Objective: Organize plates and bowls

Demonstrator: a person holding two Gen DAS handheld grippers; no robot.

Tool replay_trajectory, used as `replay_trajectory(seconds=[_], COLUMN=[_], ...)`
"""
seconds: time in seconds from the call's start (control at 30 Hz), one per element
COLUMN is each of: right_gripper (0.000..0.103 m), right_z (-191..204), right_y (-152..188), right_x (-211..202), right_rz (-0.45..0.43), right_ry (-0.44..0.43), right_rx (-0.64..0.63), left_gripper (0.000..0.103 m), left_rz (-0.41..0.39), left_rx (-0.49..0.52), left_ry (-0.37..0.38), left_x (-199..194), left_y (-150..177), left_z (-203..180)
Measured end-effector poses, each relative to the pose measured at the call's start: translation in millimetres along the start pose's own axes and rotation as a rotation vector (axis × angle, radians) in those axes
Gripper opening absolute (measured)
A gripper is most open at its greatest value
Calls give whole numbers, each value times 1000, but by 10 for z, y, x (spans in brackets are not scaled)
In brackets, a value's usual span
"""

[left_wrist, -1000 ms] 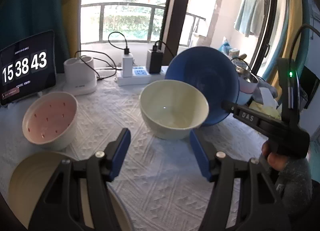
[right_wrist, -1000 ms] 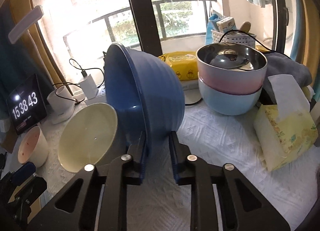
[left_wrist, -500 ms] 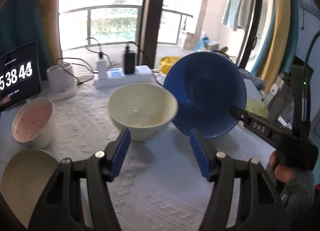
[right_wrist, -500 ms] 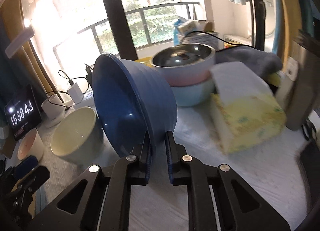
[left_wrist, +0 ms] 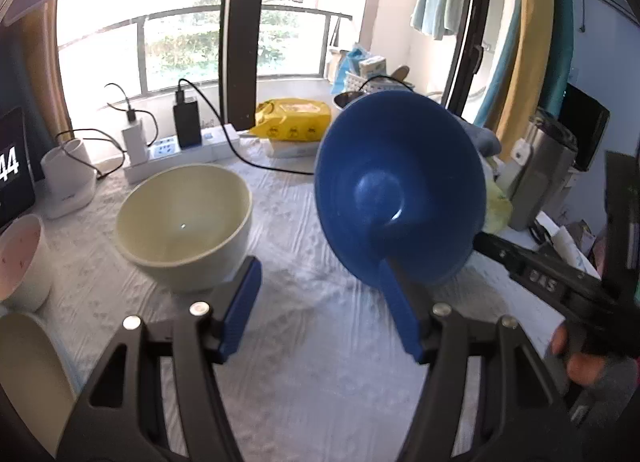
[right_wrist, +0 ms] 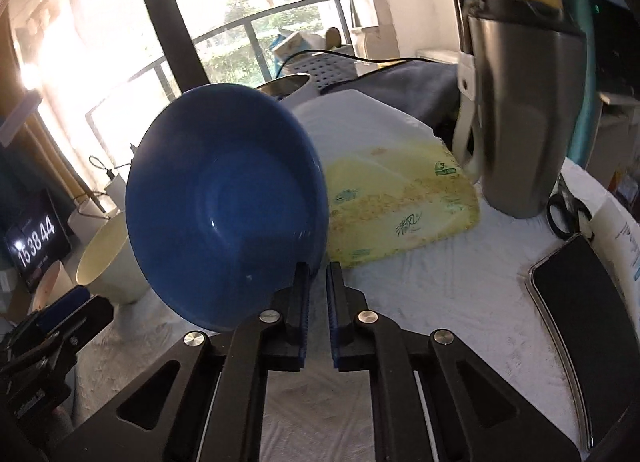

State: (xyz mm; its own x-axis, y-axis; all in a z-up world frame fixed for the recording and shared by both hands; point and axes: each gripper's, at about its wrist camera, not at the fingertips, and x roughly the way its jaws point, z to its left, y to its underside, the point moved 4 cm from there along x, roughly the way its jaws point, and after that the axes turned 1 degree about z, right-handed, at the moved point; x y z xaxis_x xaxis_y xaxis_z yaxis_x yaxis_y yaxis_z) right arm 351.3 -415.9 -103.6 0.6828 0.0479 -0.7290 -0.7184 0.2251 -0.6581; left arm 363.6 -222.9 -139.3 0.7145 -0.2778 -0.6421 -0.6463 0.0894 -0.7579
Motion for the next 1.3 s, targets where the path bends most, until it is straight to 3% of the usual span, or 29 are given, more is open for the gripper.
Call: replay_trajectory(seconds=[0.1, 0.2, 0.4, 0.57, 0.77, 1.3], right_gripper=[10, 20, 20, 20, 16, 14], right_z=[-42, -64, -53, -5, 95, 256], right_y=[-51, -104, -152, -111, -94, -38], right_x=[65, 149, 336, 395, 317, -104], right_rz=[-2, 1, 24, 34, 1, -37], right_ry=[-19, -29, -73, -88, -76, -80], right_rx=[16, 24, 28, 18, -32, -55], left_gripper=[63, 63, 62, 35, 23, 23], left_rz=[-2, 0, 13, 47, 41, 19], left_rx=[4, -2, 13, 42, 58, 49], left_ry=[-12, -9, -16, -11, -10, -10], left_x=[154, 276, 442, 568, 528, 71], left_y=[-105, -182, -215, -183, -191, -84], left_z=[8, 28, -2, -70, -108, -37])
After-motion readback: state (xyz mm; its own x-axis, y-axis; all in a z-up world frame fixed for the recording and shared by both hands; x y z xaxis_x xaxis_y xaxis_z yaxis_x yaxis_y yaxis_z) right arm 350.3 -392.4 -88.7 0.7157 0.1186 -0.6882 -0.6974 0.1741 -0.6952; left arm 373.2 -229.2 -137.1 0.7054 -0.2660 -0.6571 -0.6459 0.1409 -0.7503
